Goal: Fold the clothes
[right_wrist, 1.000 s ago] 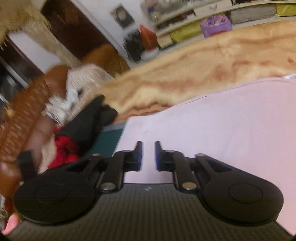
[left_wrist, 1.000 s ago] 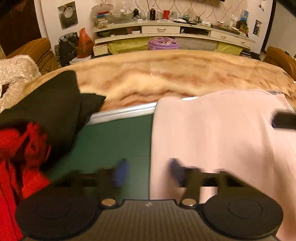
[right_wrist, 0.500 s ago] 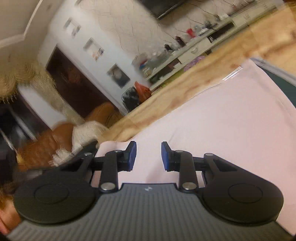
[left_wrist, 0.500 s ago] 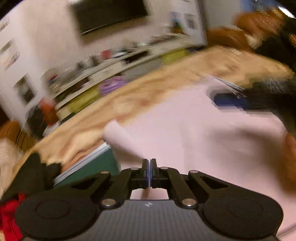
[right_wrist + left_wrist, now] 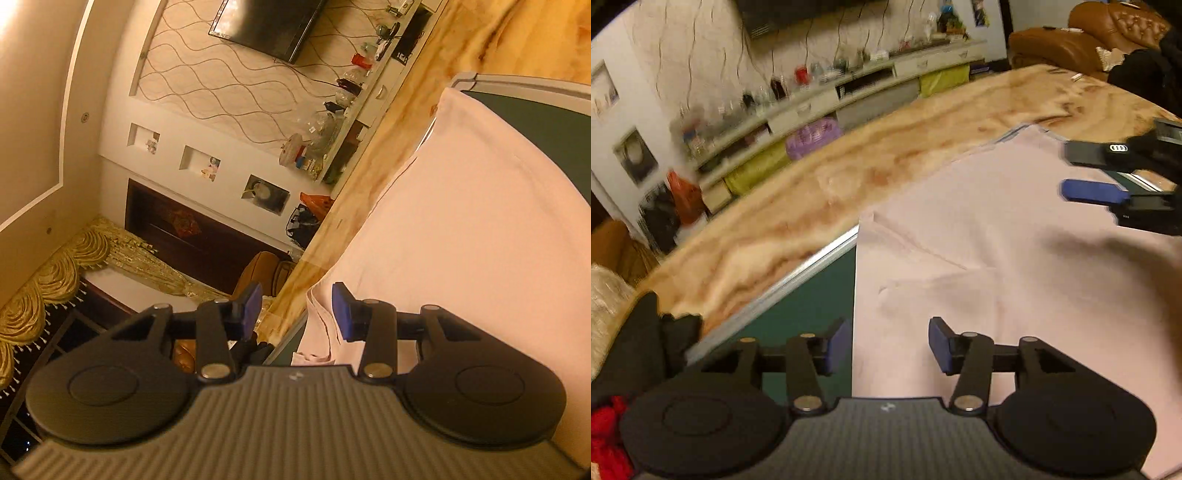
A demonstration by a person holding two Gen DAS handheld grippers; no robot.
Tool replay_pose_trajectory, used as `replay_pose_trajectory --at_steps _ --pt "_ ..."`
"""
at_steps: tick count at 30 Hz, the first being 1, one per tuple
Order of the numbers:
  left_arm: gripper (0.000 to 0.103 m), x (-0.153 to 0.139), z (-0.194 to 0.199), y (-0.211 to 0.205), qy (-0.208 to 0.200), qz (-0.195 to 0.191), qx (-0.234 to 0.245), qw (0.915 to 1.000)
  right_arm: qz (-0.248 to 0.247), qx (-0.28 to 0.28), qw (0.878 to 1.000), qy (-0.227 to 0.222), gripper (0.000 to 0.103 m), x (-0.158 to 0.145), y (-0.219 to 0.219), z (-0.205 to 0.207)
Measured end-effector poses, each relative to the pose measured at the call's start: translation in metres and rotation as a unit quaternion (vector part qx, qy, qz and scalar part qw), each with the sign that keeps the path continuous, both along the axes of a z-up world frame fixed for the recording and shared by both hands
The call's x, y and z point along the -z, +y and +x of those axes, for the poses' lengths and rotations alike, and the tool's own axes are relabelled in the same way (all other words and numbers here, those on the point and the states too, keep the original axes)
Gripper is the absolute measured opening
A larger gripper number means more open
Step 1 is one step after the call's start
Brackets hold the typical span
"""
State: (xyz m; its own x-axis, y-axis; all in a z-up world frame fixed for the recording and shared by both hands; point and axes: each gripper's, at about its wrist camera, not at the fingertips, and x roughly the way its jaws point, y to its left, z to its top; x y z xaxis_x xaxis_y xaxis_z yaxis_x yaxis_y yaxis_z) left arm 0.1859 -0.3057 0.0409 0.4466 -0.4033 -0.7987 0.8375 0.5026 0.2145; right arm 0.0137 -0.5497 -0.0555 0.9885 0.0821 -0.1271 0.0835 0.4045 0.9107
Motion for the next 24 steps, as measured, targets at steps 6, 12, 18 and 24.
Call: replay_pose_trajectory --at_steps 6,12,18,24 --pt "0.032 0.020 0.017 -0.001 0.018 0.017 -0.012 0.9996 0.006 -0.004 1.000 0.000 0.049 0.003 -0.003 0.001" --pt "0.034 0.021 0.015 0.001 0.014 0.009 -0.013 0.9998 0.016 -0.009 1.000 0.005 0.049 0.005 -0.004 0.001" --pt "0.037 0.022 0.024 -0.008 0.031 -0.007 -0.021 0.9993 0.025 -0.015 1.000 0.012 0.049 0.008 -0.002 0.001" --pt "0.004 0.023 0.030 -0.005 0.057 -0.031 -0.042 0.9970 0.026 -0.012 1.000 0.014 0.049 0.009 0.000 -0.001"
